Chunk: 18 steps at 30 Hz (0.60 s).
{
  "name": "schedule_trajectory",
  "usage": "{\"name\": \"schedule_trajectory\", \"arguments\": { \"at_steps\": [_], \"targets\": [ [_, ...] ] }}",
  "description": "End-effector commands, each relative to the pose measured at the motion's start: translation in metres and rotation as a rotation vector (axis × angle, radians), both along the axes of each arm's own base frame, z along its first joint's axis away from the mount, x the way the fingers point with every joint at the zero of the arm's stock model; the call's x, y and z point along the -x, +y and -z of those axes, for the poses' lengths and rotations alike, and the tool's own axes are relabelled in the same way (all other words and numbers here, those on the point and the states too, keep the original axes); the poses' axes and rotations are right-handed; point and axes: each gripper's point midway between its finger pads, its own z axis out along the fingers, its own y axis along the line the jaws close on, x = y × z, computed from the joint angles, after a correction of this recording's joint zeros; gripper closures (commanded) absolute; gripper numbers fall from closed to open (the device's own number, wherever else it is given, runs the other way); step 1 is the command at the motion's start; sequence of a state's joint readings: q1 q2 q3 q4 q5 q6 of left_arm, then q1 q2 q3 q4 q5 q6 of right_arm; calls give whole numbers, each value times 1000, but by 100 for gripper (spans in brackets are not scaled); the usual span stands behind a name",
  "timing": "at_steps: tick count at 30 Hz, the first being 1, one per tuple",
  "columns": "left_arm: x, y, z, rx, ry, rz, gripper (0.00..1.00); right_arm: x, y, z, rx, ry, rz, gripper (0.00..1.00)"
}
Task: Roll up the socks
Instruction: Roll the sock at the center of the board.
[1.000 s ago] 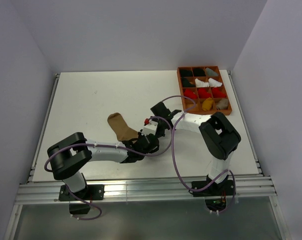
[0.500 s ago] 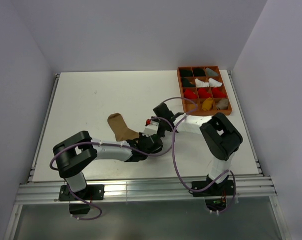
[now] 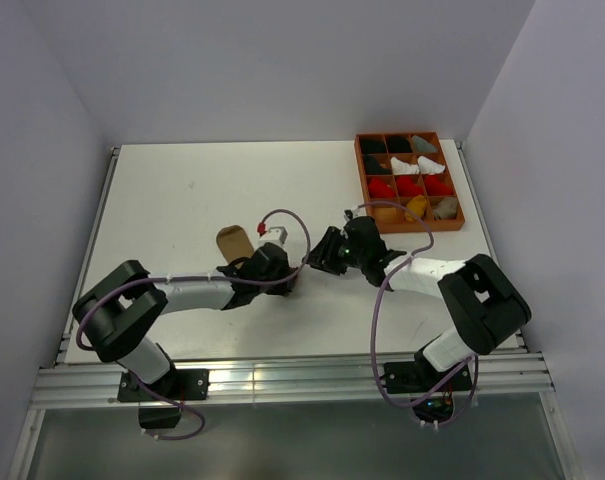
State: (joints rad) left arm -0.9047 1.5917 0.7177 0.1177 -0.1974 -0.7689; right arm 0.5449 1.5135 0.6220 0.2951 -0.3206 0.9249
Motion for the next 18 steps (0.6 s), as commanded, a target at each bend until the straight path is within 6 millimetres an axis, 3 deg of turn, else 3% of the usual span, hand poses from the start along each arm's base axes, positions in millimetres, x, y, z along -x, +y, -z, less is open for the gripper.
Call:
{"name": "schedule_trajectory", "arguments": {
  "at_steps": [1, 9, 18],
  "targets": [
    [7, -18, -20, 225, 98, 58, 99, -6, 1, -12, -52, -70, 21, 55],
    [-8, -6, -17, 384, 244, 3, 99, 8, 7, 10, -103, -26, -11, 52],
    [-3, 9, 1, 462, 344, -106, 99, 7, 21, 25, -143, 17, -29, 51]
  ]
}}
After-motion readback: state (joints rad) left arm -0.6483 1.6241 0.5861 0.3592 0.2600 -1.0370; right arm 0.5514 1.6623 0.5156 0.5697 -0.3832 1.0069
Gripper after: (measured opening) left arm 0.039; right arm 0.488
